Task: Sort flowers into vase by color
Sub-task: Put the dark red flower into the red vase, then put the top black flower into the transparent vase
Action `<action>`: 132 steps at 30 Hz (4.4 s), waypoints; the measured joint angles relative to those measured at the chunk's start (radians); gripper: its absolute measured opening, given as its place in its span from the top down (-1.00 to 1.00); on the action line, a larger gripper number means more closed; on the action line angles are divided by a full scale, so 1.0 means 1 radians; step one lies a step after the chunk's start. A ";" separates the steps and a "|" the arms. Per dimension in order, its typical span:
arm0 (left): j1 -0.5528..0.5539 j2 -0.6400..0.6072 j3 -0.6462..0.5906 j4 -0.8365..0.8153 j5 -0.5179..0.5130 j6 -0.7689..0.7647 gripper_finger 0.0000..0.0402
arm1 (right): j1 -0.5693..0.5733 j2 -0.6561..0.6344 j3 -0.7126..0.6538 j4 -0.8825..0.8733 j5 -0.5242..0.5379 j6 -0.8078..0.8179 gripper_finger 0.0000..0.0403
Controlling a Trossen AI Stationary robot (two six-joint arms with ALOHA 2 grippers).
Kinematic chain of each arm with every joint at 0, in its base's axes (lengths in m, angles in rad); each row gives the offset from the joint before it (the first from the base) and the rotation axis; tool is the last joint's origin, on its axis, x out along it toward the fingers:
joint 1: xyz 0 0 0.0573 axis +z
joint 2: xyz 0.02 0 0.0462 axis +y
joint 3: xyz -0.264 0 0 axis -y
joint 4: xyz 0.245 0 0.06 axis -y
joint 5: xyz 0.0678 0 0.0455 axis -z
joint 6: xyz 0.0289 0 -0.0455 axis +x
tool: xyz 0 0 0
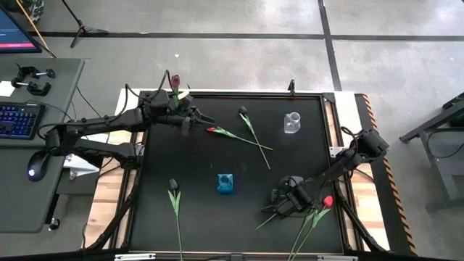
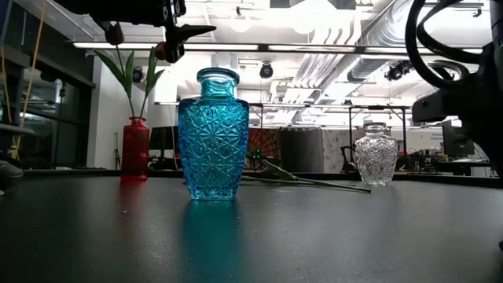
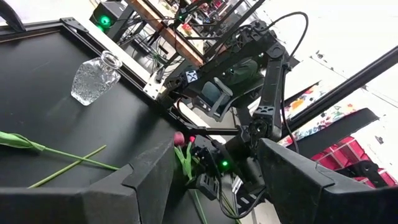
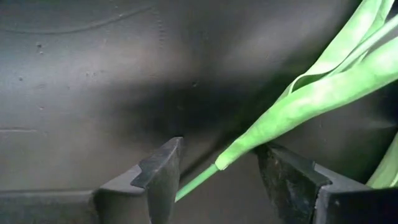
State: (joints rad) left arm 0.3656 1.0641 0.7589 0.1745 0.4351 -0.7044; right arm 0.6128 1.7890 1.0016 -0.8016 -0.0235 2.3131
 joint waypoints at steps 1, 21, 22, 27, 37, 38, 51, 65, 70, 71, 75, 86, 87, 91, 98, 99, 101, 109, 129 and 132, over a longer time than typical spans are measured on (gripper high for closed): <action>0.000 0.000 0.000 0.000 0.000 0.000 -0.10 | 0.000 0.001 0.001 -0.004 0.000 -0.001 0.00; 0.050 -0.033 0.000 0.241 0.123 -0.081 -0.10 | 0.040 -0.113 0.100 -0.189 0.136 -0.194 0.98; 0.066 -0.044 0.000 0.305 0.145 -0.108 -0.10 | 0.044 -0.138 0.116 -0.211 0.190 -0.229 0.97; 0.156 -0.133 0.000 0.551 0.171 -0.195 -0.10 | -0.001 -0.270 0.143 -0.204 0.578 -0.439 0.99; 0.223 -0.317 0.000 0.478 0.171 -0.188 -0.10 | -0.432 -0.256 0.143 0.576 0.574 -1.509 1.00; 0.223 -0.324 0.000 0.467 0.171 -0.183 -0.10 | -0.472 -0.234 0.143 0.685 0.546 -1.584 1.00; 0.223 -0.317 0.000 0.458 0.161 -0.068 -0.10 | -0.789 0.090 0.160 1.683 0.106 -2.047 1.00; 0.223 -0.254 0.000 0.459 -0.026 -0.049 -0.10 | -0.921 0.485 0.722 1.727 -0.271 -2.027 1.00; 0.222 -0.253 0.000 0.465 -0.027 -0.025 -0.10 | -0.954 0.595 0.893 1.678 -0.270 -2.004 1.00; 0.222 -0.253 0.000 0.471 -0.027 -0.023 -0.10 | -0.960 0.610 0.921 1.667 -0.270 -2.004 1.00; 0.222 -0.256 0.000 0.503 -0.018 -0.033 -0.10 | -0.973 0.651 1.012 1.608 -0.269 -2.029 1.00; 0.222 -0.258 0.000 0.523 0.000 -0.051 -0.10 | -0.971 0.663 1.062 1.386 -0.266 -2.235 1.00; 0.222 -0.258 0.000 0.523 0.000 -0.051 -0.10 | -0.970 0.663 1.062 1.365 -0.266 -2.245 1.00; 0.222 -0.258 0.000 0.523 0.000 -0.051 -0.10 | -0.960 0.663 1.062 1.309 -0.270 -2.277 1.00; 0.222 -0.258 0.000 0.523 0.000 -0.052 -0.10 | -0.944 0.663 1.062 1.297 -0.272 -2.180 1.00; 0.222 -0.258 0.000 0.523 0.000 -0.052 -0.10 | -0.943 0.663 1.062 1.298 -0.274 -2.177 1.00; 0.222 -0.259 0.000 0.524 0.000 -0.052 -0.10 | -0.943 0.663 1.062 1.296 -0.277 -2.165 0.98; 0.222 -0.259 0.000 0.528 0.000 -0.052 -0.10 | -0.944 0.645 1.061 1.211 -0.302 -2.113 0.45; 0.223 -0.260 0.000 0.534 0.001 -0.050 -0.10 | -1.012 0.423 1.061 0.312 -0.404 -2.480 -0.08; 0.223 -0.260 0.000 0.533 0.003 -0.050 -0.10 | -1.028 0.405 1.061 0.095 -0.433 -2.506 -0.08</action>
State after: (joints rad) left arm 0.5888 0.8040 0.7593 0.7072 0.4386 -0.7547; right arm -0.4155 2.1935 2.0624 -0.7069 -0.4568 -0.1925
